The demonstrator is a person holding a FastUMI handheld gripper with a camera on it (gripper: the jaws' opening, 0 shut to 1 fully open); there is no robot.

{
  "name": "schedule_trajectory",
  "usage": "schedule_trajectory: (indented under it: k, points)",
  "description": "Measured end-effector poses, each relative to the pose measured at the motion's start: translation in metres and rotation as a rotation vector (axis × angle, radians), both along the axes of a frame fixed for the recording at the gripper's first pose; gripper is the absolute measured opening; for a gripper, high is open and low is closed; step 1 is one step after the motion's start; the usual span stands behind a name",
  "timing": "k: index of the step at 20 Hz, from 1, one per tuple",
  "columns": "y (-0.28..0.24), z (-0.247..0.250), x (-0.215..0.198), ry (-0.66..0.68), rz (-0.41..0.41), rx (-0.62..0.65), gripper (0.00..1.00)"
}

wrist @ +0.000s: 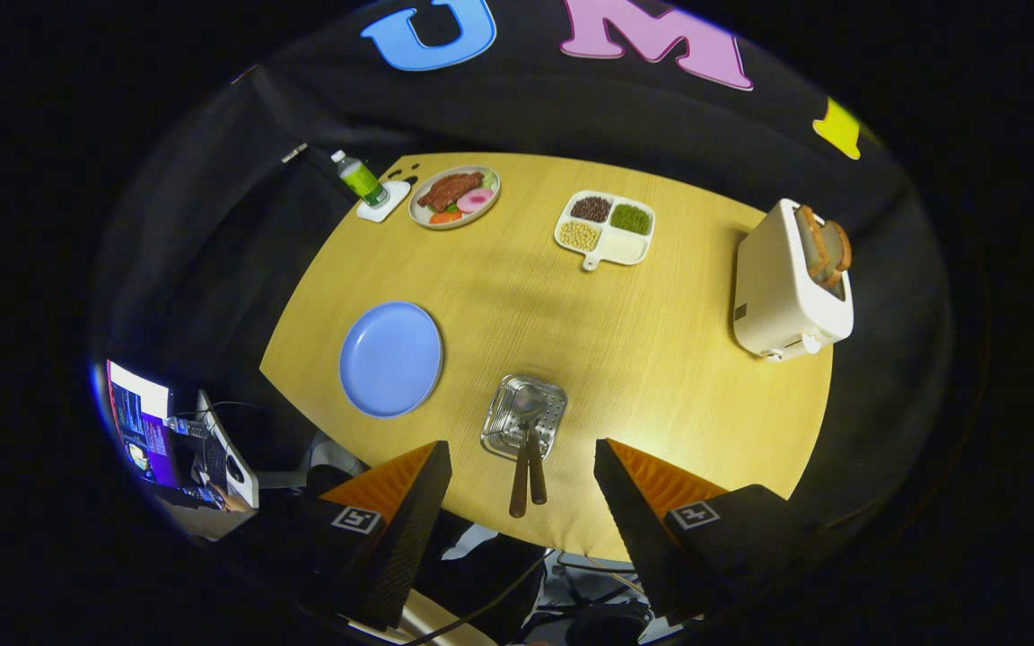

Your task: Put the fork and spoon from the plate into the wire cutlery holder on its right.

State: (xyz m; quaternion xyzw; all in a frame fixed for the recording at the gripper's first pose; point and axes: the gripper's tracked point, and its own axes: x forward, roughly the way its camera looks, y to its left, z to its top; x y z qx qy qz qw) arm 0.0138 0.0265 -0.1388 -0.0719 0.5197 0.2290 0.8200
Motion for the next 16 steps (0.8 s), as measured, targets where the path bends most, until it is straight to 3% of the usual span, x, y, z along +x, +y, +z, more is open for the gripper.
schedule_trajectory:
  k: [16]
  points:
    - [-0.017, 0.170, -0.030, -0.712, -0.333, 0.150, 0.99]
